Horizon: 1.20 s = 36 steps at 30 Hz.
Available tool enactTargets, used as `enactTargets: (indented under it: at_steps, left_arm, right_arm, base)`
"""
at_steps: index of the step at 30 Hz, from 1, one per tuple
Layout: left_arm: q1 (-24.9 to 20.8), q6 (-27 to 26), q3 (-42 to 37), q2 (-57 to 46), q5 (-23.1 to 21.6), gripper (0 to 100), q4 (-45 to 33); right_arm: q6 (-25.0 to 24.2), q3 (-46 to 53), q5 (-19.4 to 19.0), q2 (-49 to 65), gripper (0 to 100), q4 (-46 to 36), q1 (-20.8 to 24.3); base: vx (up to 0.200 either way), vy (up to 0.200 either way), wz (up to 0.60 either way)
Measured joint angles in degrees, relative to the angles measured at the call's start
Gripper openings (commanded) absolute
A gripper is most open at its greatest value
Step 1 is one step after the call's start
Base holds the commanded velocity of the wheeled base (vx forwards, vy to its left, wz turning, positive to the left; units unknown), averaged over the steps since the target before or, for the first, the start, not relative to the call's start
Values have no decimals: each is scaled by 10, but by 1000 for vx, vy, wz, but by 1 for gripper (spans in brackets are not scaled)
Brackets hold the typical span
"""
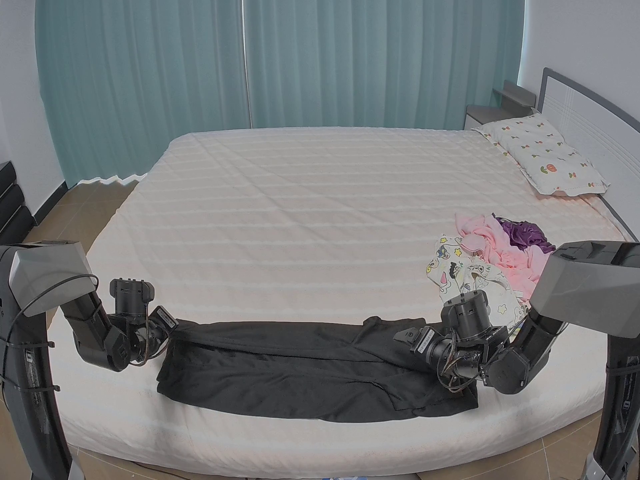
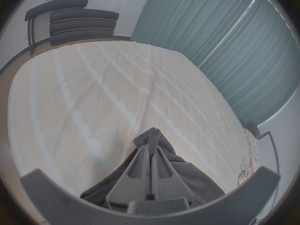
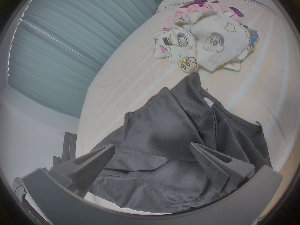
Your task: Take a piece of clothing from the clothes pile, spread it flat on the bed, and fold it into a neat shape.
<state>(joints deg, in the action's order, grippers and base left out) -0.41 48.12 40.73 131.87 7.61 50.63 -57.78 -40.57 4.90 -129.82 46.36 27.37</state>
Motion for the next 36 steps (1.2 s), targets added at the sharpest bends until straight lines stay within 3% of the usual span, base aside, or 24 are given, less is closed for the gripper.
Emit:
enactTargets:
  at_steps: [19, 26, 36]
  left_arm:
    - [0, 1, 0, 0, -1, 0, 3]
    - [0, 1, 0, 1, -1, 0, 4]
    - [0, 2, 0, 1, -1, 0, 4]
  right_arm:
    - [-42, -3, 3, 15, 100, -31, 29]
    - [-42, -23, 55, -5, 100, -45, 40]
    - [-42, -33, 58, -23, 100, -46, 42]
  base:
    - [0, 0, 0]
    - [0, 0, 0]
    - [0, 0, 0]
